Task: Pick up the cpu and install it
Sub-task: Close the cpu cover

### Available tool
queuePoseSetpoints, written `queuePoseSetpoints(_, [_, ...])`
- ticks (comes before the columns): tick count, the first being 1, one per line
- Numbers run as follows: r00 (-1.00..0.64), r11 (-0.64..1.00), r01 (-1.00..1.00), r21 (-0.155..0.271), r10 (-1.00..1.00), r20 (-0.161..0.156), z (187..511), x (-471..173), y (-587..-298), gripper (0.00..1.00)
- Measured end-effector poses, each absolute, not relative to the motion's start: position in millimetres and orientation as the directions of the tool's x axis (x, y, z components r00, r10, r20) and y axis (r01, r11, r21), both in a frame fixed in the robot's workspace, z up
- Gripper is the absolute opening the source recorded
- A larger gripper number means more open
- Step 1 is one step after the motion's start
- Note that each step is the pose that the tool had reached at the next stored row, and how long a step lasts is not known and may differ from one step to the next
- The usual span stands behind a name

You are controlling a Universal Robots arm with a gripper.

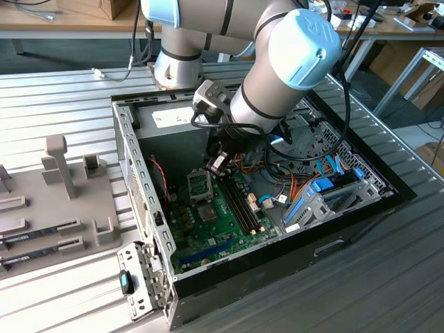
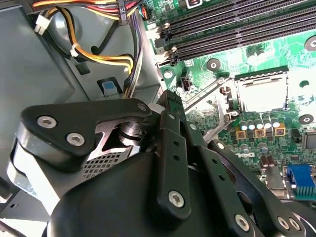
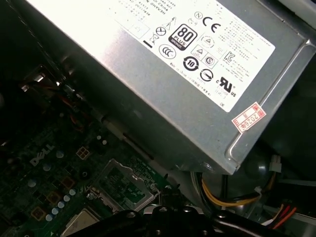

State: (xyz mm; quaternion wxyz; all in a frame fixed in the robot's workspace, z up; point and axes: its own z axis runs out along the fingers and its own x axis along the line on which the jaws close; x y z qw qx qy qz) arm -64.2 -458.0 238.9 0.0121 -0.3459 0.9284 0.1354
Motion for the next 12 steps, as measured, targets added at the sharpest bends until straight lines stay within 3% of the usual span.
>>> queuePoseSetpoints(12, [-0.752, 0.711, -0.655, 0.255, -0.647, -0.127, 240.7, -64.6, -465.9, 0.11])
